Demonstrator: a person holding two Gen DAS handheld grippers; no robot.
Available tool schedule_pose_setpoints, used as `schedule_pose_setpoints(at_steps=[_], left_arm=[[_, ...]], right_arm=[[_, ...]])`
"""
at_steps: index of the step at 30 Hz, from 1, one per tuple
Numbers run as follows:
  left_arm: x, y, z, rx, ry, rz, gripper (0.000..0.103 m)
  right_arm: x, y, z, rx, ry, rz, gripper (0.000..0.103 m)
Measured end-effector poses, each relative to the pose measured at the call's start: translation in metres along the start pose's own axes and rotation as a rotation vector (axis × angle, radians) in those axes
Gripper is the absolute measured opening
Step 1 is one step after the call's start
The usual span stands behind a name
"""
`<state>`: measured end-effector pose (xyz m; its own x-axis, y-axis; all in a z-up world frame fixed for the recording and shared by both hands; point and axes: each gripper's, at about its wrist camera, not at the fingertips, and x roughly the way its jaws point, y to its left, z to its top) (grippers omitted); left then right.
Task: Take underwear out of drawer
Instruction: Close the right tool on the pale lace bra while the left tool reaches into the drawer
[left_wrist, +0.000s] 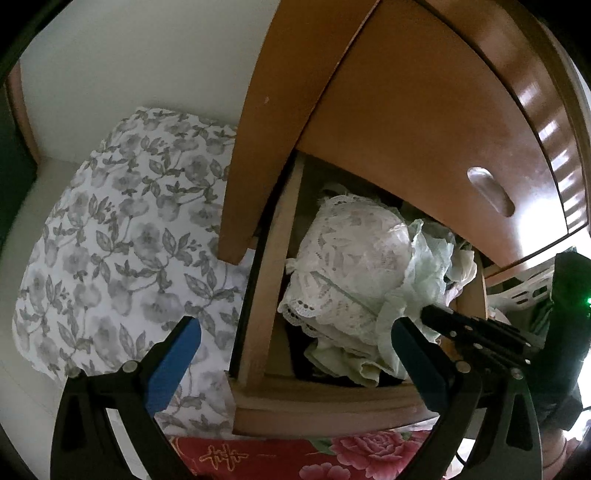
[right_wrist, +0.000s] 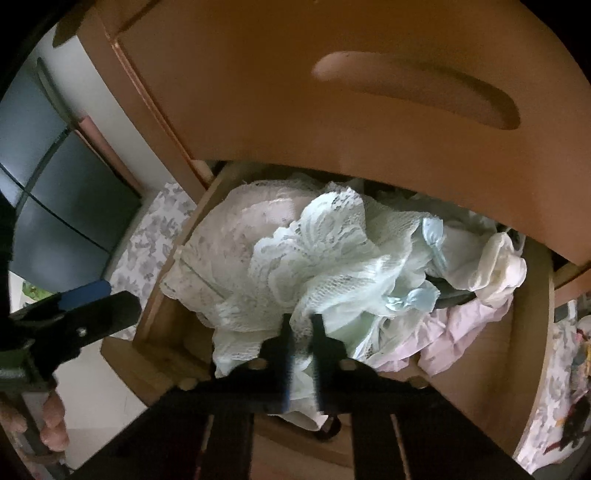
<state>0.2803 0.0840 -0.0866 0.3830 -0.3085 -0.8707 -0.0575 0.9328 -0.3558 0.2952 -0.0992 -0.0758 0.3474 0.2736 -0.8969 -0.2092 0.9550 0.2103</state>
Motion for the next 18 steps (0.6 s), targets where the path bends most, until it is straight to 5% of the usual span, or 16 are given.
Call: schedule_pose_setpoints(at_steps=[7, 16, 18], left_arm=[[-0.005, -0.007, 0.000, 0.022, -0.009, -0.008, 0.103], [-0.008, -0.020, 0.003, 0.075, -0.008, -0.003, 0.101], [-0.004, -0.023, 0.005, 0.092, 0.007, -0.004, 0.090]], right_arm=[[-0.029, -0.013, -0.002, 0.009, -0.040, 0.033, 0.004], [-0.111, -0.040, -0.001, 0.001, -0.197, 0.029, 0.004], [-0.132, -0.047, 0.000, 0.010, -0.238, 0.017, 0.004]])
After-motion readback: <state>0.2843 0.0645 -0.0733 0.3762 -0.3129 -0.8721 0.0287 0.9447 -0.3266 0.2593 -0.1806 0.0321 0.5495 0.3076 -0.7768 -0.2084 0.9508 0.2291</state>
